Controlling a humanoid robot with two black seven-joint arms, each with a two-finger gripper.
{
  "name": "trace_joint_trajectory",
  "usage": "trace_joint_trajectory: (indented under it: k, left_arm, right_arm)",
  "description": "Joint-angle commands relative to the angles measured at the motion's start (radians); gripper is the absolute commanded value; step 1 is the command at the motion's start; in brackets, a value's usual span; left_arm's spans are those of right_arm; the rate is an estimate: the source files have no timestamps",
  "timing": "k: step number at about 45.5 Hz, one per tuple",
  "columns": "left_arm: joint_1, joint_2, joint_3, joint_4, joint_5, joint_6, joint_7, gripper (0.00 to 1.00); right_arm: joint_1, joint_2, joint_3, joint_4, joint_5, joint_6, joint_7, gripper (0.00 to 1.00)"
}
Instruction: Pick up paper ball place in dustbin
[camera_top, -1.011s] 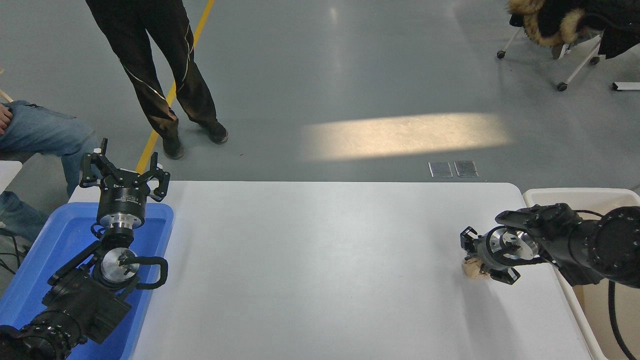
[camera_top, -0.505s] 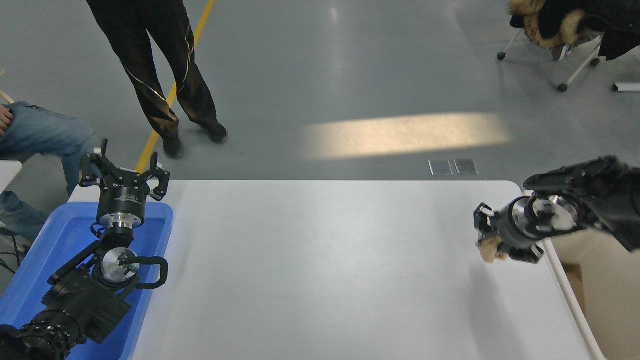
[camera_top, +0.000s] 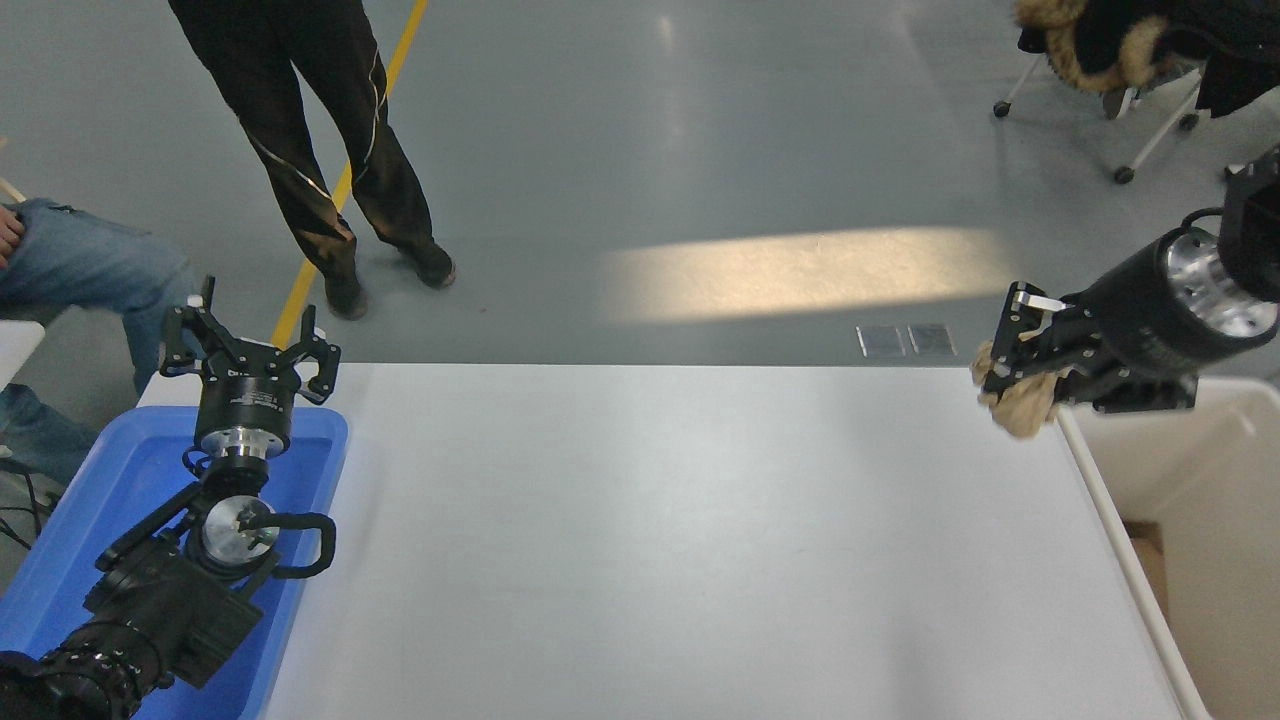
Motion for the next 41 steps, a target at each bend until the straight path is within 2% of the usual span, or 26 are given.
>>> trace_joint_trajectory:
  k: [1,11,28,41]
  left_arm:
    - [0.001,0.000,0.000,0.000,0.000,0.000,0.000,0.99]
    - [0.001,0.001,0.000,0.000,0.000,0.000,0.000,0.99]
    - [0.001,0.000,0.000,0.000,-0.001,0.000,0.000,0.99]
    - [0.001,0.000,0.000,0.000,-0.001,0.000,0.000,0.99]
  right_arm:
    - [0.153,-0.015,-0.054,0.039,-0.008,0.116,0.010,0.00]
    - [0.078,-0.021,-0.098,0.004,-0.042,0.061,0.009,0.00]
    - [-0.480,-0.116,-0.115,-0.356,-0.034,-0.298,0.007,0.00]
    - [-1.134,-0.128,0.132,-0.858,0.167,-0.441,-0.001,0.00]
